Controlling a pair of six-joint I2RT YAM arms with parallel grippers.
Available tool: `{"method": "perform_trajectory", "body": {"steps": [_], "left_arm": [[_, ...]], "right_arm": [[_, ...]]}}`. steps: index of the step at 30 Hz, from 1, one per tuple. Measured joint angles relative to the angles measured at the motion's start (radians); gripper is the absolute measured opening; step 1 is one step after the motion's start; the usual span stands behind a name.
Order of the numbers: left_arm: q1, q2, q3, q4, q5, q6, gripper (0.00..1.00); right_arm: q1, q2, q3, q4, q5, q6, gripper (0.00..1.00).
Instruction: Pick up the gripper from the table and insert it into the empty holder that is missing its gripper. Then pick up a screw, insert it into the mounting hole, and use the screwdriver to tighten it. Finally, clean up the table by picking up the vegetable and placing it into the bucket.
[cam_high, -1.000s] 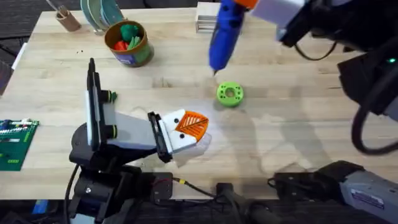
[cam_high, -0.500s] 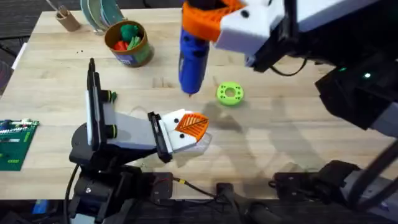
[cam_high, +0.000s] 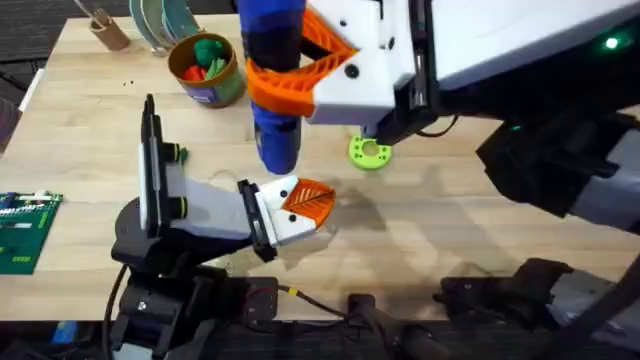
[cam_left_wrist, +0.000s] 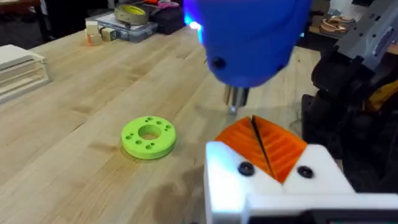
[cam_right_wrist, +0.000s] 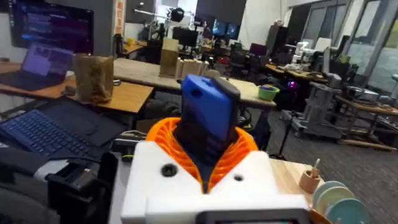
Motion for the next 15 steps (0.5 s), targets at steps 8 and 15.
{"method": "perform_trajectory", "body": {"steps": [8,15], "left_arm": [[0.000,0.000,0.000,0.000,0.000,0.000,0.003],[0.000,0.000,0.000,0.000,0.000,0.000,0.003]], "right_arm": [[0.000,0.000,0.000,-0.033,-0.038,0.000,0.030],[0.003,0.002,0.000,-0.083,-0.041,0.001,0.029]]}}
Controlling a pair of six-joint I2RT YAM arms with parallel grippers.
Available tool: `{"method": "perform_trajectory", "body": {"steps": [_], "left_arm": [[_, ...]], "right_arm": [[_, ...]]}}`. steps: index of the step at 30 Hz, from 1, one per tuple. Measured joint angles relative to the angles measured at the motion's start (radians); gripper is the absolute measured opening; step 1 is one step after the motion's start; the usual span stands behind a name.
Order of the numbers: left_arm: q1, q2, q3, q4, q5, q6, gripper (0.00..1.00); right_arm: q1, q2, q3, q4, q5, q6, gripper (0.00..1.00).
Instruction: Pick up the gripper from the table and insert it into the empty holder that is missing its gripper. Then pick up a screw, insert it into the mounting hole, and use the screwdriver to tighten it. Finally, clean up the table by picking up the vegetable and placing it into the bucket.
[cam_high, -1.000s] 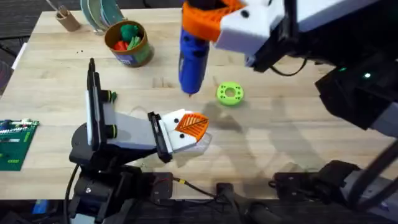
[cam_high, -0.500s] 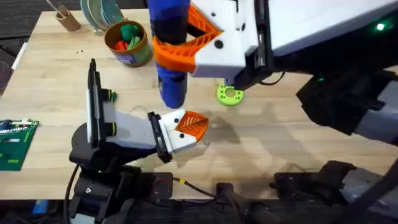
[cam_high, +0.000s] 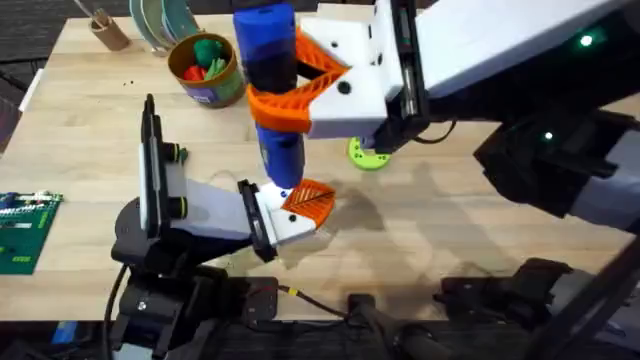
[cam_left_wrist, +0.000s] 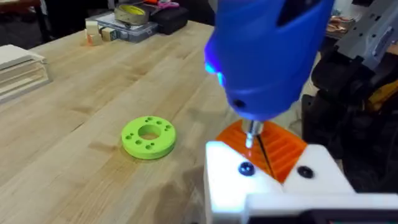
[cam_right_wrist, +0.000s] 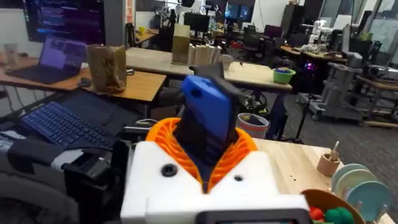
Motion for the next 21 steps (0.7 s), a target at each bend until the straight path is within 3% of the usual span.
{"method": "perform_trajectory", "body": {"steps": [21], "left_arm": [[0.000,0.000,0.000,0.000,0.000,0.000,0.003]], "right_arm": [[0.029,0.050,0.000,0.042,0.063,0.023,0.029]]}}
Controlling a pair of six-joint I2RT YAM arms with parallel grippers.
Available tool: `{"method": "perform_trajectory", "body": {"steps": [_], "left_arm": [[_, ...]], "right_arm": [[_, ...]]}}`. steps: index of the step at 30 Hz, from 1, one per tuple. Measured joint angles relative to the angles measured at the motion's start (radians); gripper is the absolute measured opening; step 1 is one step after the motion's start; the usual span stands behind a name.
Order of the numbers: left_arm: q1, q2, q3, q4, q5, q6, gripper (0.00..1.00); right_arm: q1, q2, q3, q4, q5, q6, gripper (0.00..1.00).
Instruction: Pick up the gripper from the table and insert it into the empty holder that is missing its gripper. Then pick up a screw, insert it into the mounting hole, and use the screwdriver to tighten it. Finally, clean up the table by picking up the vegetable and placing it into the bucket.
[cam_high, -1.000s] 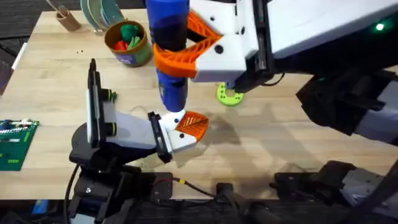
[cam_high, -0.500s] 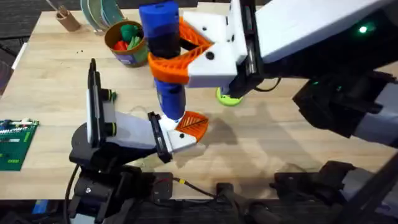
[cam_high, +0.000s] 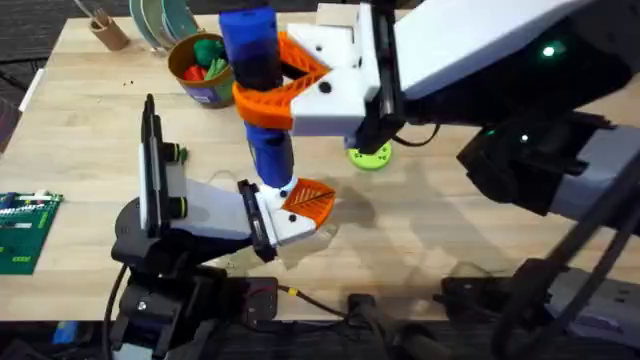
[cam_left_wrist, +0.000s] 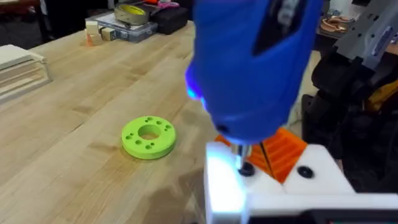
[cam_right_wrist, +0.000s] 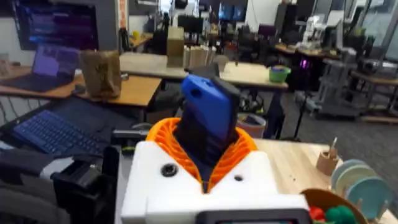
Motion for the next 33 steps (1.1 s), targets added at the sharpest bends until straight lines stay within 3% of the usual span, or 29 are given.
{"method": "perform_trajectory", "body": {"steps": [33], "left_arm": [[0.000,0.000,0.000,0.000,0.000,0.000,0.003]], "right_arm": [[-0.034,0.000,0.000,0.019,-0.017,0.098,0.029]]}}
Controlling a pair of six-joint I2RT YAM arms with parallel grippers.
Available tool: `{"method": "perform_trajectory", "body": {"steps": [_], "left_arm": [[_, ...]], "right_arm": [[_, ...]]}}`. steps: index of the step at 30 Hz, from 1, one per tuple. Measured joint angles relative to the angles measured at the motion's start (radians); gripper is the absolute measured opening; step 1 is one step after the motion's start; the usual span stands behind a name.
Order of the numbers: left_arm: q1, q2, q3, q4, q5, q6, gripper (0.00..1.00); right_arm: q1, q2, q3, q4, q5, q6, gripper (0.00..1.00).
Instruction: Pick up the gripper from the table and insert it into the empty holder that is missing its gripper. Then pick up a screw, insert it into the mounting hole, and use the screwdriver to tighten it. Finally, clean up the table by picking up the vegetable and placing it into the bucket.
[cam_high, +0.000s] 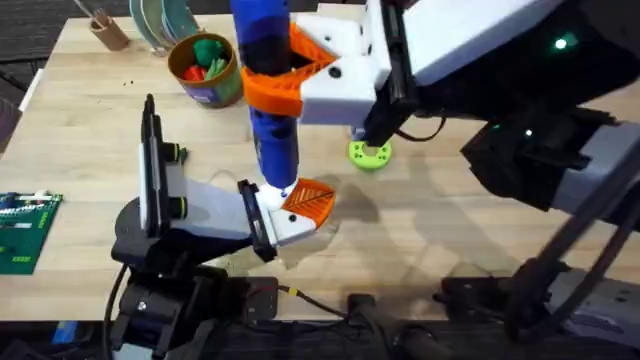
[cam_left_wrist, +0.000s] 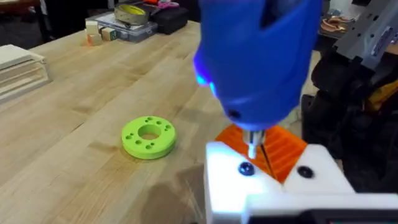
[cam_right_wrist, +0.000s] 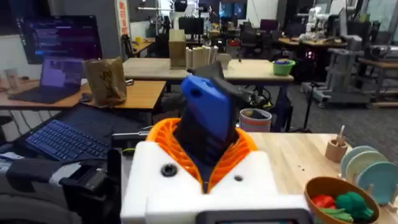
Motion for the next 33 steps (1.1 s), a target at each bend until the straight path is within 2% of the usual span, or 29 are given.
{"method": "perform_trajectory", "body": {"steps": [33], "left_arm": [[0.000,0.000,0.000,-0.002,0.000,-0.023,0.003]], "right_arm": [[0.000,0.023,0.000,-0.039,0.008,-0.001,0.029]]}}
